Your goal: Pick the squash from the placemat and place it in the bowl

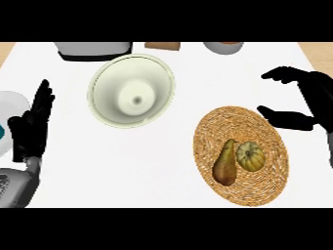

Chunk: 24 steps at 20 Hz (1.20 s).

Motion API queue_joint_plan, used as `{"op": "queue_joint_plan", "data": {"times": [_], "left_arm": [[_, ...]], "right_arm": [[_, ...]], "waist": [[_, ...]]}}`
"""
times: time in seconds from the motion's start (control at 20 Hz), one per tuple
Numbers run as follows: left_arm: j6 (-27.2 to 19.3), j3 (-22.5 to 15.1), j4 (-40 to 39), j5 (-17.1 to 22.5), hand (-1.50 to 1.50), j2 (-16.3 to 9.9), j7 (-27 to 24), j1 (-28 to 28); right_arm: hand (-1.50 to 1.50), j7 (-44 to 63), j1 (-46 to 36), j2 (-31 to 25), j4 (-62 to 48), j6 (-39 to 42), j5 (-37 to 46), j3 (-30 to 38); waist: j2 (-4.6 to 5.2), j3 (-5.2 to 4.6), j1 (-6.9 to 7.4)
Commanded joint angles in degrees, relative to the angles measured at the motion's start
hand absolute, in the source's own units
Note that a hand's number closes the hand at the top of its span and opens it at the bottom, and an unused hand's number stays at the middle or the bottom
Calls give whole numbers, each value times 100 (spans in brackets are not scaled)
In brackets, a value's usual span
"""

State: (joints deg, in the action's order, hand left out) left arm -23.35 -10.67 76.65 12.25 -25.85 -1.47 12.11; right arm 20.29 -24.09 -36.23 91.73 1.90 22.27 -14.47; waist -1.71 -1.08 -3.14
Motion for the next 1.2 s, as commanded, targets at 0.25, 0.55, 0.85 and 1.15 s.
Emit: {"op": "queue_joint_plan", "data": {"times": [0.25,0.55,0.85,1.15], "left_arm": [[247,256,249,250,0,-310,137,-334],[538,315,1003,440,0,-554,471,-478],[614,266,747,268,0,-308,429,-218],[807,423,1042,397,0,-535,453,-338]], "right_arm": [[-150,2335,1482,-286,1653,-668,2897,-1283],[-150,4435,1980,47,3302,124,4387,-1855],[-150,5134,882,1077,3261,2079,4579,-2170],[-150,4950,639,1575,1897,2825,3991,-1644]], "waist": [[-39,75,-152],[58,95,193],[164,95,336],[183,84,479]]}}
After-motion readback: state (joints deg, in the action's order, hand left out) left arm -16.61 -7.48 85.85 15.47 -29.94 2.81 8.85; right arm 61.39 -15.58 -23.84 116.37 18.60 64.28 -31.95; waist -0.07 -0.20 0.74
